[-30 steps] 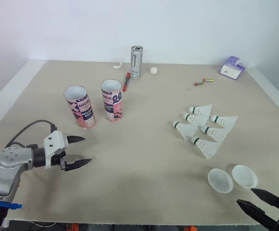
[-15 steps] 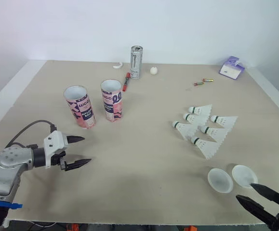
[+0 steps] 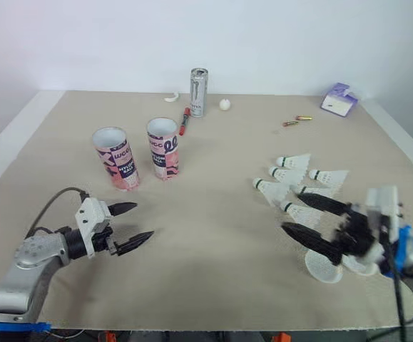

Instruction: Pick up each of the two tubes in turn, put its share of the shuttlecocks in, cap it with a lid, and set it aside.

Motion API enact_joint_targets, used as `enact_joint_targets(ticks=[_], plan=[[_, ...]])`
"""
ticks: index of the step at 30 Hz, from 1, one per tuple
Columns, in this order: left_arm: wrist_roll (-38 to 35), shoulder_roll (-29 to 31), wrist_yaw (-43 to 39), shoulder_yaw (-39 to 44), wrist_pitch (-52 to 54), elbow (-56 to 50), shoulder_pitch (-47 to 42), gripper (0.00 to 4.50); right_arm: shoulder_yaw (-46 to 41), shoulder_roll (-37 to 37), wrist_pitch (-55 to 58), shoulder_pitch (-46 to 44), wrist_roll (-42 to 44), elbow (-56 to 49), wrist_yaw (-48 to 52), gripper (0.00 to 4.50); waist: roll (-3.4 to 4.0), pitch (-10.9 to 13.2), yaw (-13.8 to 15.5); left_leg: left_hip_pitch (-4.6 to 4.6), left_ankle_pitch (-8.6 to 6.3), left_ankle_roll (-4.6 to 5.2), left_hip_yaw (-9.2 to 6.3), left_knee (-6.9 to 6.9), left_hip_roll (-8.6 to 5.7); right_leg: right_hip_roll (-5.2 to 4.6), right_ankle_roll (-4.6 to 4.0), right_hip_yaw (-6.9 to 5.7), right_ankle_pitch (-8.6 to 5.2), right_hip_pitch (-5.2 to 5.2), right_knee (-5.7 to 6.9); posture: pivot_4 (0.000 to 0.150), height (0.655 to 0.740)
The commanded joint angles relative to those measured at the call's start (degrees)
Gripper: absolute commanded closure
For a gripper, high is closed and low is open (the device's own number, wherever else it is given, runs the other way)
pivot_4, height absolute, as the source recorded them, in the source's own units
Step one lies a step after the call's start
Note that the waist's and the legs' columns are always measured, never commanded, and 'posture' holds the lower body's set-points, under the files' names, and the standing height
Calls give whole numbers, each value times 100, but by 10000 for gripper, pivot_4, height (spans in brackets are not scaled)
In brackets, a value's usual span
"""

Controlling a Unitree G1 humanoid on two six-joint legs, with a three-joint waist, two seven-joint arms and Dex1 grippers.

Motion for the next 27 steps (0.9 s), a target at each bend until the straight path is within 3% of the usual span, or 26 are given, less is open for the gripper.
enact_joint_targets(ticks=[1,6,15,19,27], plan=[[86,-324,857,267,120,-419,138,0,838,290,-18,-802,-251,344,50,288,-5,1,11,0,0,0,-1,1,0,1,-1,0,1,0,0,1500,7400],[275,-886,1917,446,236,-709,328,0,1805,845,-380,-1717,-874,1399,457,288,-8,-1,53,-8,2,2,-6,2,-6,1,-12,0,7,4,4,1500,7400],[330,-1370,2947,531,495,-727,121,0,2094,1109,-1346,-2339,-1745,2477,764,288,-9,-1,43,-11,2,2,-5,3,-15,0,-2,6,16,2,5,1500,7400],[221,-1255,2896,620,663,-455,-124,0,2155,1151,-1834,-2567,-2192,2876,796,288,-8,-1,38,-3,6,4,-4,3,-10,6,-3,4,13,2,7,1500,7400],[415,-1137,2860,484,596,413,-835,0,2137,1329,-1862,-2704,-2238,2986,777,288,-8,-1,40,-4,12,5,-1,3,-9,6,-8,6,20,2,7,1500,7400]])
